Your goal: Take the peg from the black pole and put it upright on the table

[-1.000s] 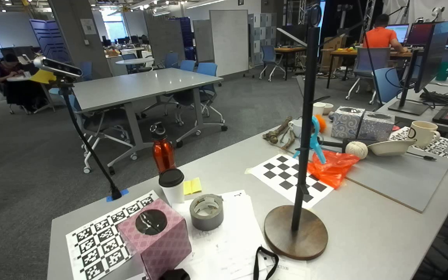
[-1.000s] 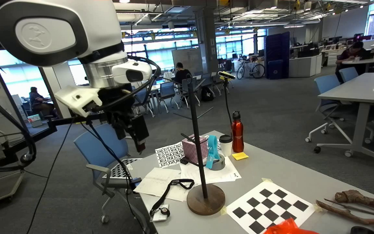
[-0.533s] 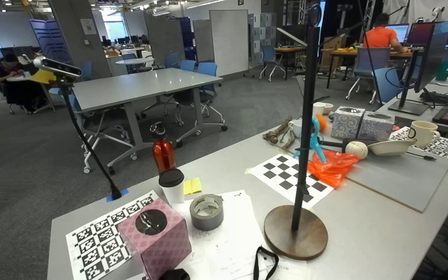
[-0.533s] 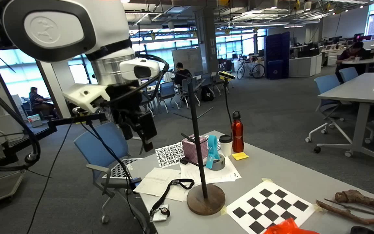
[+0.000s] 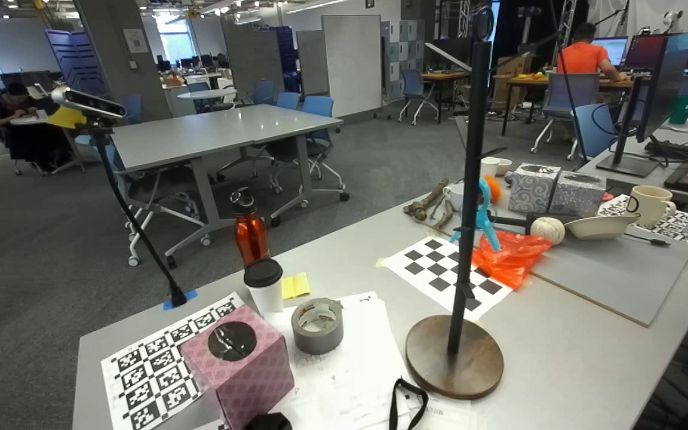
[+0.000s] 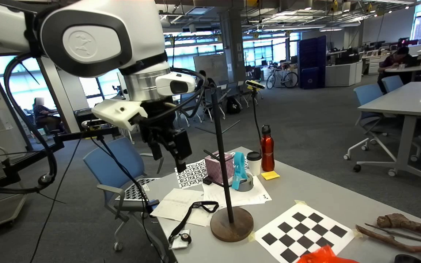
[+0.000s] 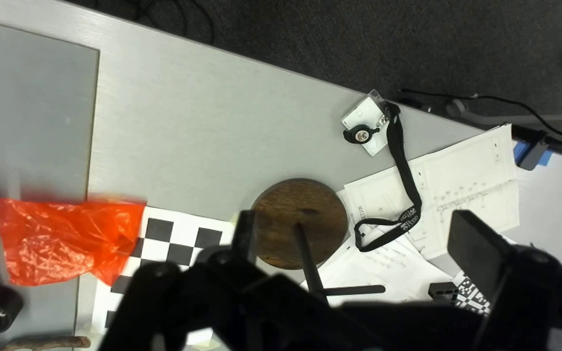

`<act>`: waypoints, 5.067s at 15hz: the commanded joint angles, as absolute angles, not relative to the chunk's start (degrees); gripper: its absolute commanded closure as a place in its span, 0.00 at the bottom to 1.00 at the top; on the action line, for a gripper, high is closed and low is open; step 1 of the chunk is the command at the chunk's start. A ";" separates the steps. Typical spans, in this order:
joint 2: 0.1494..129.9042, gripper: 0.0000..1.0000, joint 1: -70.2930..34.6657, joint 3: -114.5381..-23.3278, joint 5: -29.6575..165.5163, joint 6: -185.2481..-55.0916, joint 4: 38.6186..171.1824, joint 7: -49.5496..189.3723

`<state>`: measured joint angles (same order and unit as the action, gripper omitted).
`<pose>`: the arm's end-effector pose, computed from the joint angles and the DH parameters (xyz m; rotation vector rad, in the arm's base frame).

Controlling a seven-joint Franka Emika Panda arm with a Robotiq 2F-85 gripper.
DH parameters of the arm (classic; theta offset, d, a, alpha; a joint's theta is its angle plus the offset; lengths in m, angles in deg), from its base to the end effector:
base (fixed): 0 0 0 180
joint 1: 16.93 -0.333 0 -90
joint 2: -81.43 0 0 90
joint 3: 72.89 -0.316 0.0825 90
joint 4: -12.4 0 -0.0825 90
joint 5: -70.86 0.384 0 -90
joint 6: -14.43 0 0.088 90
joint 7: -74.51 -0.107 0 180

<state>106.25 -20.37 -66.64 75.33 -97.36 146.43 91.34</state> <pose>0.4248 -0.0191 0.5024 -3.0107 -0.3421 -0.0928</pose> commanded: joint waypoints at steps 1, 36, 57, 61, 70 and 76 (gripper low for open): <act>106.06 0.00 -19.71 -67.23 75.59 -97.19 146.14 91.54; 92.08 0.00 -19.15 -68.45 70.00 -123.45 146.20 94.24; 78.62 0.00 -18.24 -69.94 72.95 -141.95 138.97 95.49; 79.34 0.00 -17.96 -70.86 73.07 -141.16 140.33 94.19; 78.69 0.00 -17.98 -71.35 74.19 -141.95 140.21 94.56; 78.42 0.00 -18.01 -72.51 78.66 -142.01 140.18 97.24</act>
<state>78.92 -19.15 -71.08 75.73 -141.20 140.37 94.70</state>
